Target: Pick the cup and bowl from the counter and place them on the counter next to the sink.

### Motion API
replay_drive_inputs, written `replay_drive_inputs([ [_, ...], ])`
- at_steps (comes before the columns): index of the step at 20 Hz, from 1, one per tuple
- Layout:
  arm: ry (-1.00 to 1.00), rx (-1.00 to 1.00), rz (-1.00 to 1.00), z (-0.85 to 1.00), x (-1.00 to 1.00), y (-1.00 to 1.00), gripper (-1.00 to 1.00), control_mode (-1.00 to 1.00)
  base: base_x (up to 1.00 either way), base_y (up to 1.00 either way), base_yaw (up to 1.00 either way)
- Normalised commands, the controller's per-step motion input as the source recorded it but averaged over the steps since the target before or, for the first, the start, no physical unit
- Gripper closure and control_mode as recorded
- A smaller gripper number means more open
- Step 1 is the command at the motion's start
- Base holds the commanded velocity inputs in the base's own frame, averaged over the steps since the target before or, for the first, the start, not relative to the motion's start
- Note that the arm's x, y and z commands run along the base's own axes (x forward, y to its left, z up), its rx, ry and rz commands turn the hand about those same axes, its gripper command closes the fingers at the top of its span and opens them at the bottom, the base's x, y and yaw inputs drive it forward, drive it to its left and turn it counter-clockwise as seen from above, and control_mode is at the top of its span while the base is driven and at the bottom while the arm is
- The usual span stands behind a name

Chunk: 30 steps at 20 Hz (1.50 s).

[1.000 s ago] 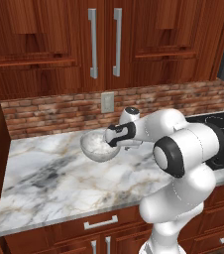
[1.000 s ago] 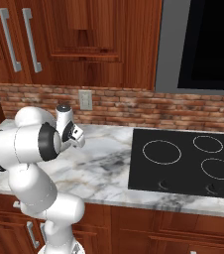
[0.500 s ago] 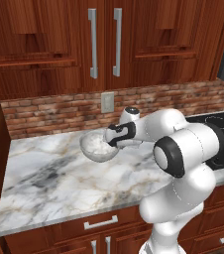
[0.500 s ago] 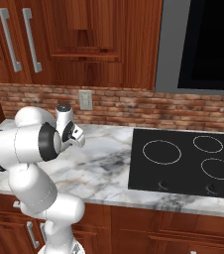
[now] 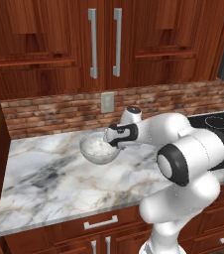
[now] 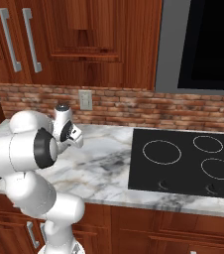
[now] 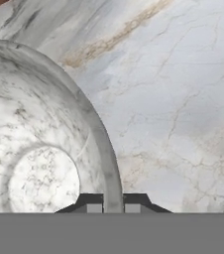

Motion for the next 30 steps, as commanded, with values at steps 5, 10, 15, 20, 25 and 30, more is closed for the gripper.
replay_drive_inputs([
  [5,0.0,0.05,-0.01,0.16,-0.65,0.0,1.0,-1.0,0.0,0.0,0.0],
  [10,0.0,0.05,-0.01,0.12,-0.65,0.0,1.0,-1.0,0.0,0.0,0.0],
  [15,0.0,0.03,-0.02,0.0,-0.62,-0.13,1.0,-1.0,0.0,0.0,0.0],
  [20,-0.02,0.0,-0.03,0.17,-0.71,-0.32,1.0,-1.0,0.0,0.0,0.0],
  [25,0.0,0.0,-0.01,0.66,-0.74,-0.24,1.0,-1.0,0.0,0.0,0.0],
  [30,0.0,0.0,0.0,0.62,-0.82,-0.22,1.0,-1.0,0.0,0.0,0.0],
])
